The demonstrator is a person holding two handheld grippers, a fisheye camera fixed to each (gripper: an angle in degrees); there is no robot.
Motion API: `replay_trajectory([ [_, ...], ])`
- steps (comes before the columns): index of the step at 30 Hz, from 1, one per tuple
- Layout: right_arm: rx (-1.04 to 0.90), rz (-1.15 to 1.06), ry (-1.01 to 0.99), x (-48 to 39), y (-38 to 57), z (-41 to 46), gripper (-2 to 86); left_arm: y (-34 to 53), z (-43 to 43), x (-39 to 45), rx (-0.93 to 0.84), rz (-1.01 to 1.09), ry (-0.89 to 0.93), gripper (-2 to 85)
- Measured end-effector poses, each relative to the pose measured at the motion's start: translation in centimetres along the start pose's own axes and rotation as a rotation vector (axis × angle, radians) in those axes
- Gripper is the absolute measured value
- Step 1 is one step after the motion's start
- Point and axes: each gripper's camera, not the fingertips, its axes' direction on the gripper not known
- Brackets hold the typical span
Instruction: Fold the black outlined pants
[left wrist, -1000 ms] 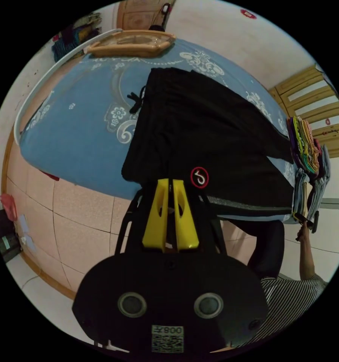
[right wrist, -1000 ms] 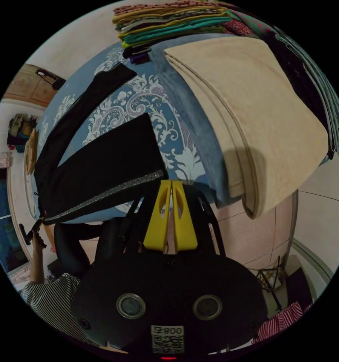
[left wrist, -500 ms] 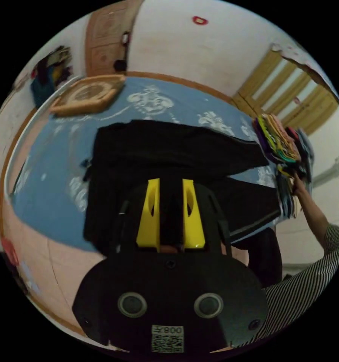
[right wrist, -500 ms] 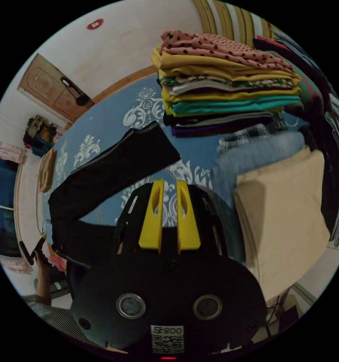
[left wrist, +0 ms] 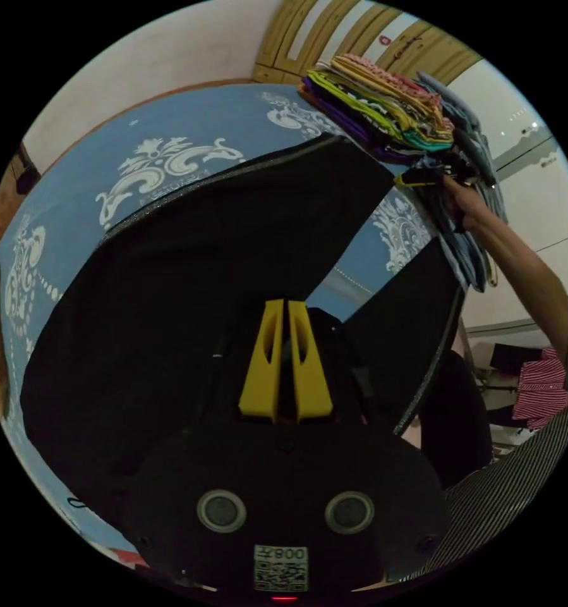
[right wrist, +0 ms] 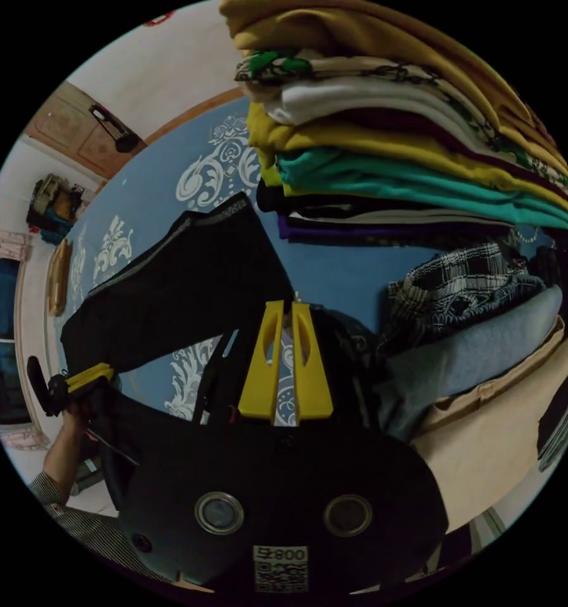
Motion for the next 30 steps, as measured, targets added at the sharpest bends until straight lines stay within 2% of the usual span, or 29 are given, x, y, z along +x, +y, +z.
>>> replay_trajectory([
  [7,-0.032,-0.064,0.041,-1.4,3.6,1.5,1.8,1.8,1.1,0.8,-0.029,0.014,0.040,1.8],
  [14,0.116,0.018,0.025,-3.4,5.2,1.9,0.4,2.9,1.1,1.4,-0.037,0.016,0.038,2.7],
  [16,0.094,-0.003,0.018,-4.5,5.5,3.2,0.3,3.2,0.8,1.3,-0.024,-0.001,0.053,3.1],
  [19,0.018,-0.018,0.059,-6.4,6.2,5.7,0.1,4.5,-1.3,1.2,0.069,-0.051,0.087,3.9],
  [21,0.070,-0.039,0.018,-7.7,7.2,5.7,0.1,6.6,-4.0,1.3,0.164,-0.074,0.109,4.7],
  [25,0.124,-0.179,-0.106,-12.8,11.1,5.8,0.1,11.4,-7.0,1.2,0.183,-0.134,0.050,5.4],
  [30,-0.007,-0.426,-0.135,-21.7,18.4,9.6,0.1,19.7,-8.6,-0.3,0.060,-0.336,-0.087,4.6],
])
